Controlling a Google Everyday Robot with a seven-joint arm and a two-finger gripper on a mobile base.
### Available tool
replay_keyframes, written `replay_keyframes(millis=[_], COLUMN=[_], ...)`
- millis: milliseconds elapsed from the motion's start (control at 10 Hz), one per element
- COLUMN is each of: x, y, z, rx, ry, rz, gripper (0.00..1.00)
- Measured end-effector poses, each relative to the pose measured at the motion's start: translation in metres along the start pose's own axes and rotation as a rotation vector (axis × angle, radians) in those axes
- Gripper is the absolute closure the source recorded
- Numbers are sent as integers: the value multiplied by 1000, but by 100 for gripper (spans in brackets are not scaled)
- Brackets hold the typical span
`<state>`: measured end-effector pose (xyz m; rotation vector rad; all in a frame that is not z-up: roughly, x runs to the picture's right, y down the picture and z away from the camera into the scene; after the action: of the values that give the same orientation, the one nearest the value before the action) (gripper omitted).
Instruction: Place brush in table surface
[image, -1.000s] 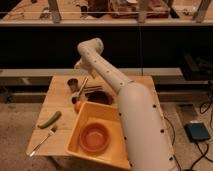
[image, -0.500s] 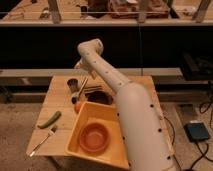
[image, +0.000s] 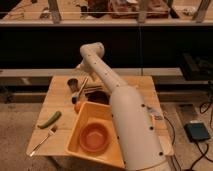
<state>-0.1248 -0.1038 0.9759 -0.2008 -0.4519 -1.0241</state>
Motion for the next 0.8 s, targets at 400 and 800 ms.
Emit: replay_keyframes(millis=[400,800], x=[-3,-3], y=[6,2], z=[13,33], rx=[26,58], ry=[50,71], rz=[-21,-40], gripper=[20,20])
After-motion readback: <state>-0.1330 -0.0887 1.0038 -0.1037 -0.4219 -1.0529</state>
